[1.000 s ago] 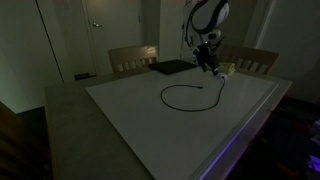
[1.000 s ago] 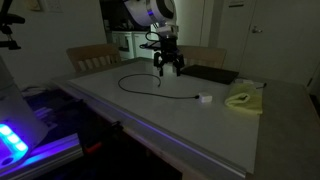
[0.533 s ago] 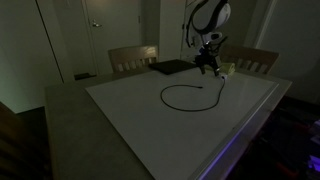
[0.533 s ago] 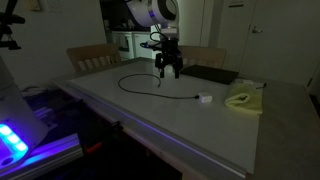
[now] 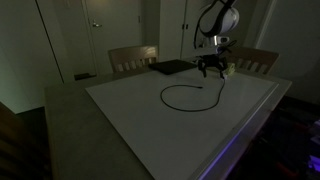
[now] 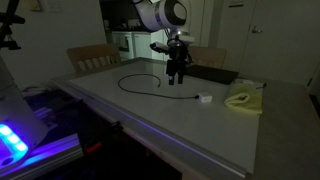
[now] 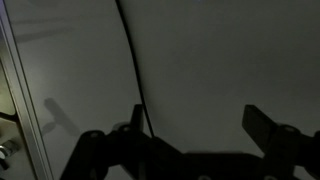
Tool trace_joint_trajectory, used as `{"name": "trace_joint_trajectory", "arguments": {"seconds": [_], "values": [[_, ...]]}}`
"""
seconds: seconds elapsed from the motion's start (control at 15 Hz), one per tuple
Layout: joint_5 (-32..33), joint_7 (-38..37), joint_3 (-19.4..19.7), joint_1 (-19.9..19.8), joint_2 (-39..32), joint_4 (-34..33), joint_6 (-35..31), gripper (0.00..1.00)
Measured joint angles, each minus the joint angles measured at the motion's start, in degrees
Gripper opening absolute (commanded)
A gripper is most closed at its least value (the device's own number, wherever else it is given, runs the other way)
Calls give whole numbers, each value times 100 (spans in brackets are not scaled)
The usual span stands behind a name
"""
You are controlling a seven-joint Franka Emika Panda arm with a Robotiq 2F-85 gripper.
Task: Coil the phone charger once
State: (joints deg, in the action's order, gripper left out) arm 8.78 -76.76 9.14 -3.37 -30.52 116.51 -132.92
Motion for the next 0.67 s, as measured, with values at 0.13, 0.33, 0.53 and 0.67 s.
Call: {"name": "trace_joint_trajectory", "arguments": {"seconds": [0.13, 0.33, 0.53, 0.67], "values": [[-4, 55, -15, -3, -5, 0, -4, 100], [-4, 56, -45, -3, -5, 0, -5, 100], [-4, 100, 16, 60, -5, -6, 43, 100], [-38, 488, 16, 43, -5, -7, 119, 100]]}}
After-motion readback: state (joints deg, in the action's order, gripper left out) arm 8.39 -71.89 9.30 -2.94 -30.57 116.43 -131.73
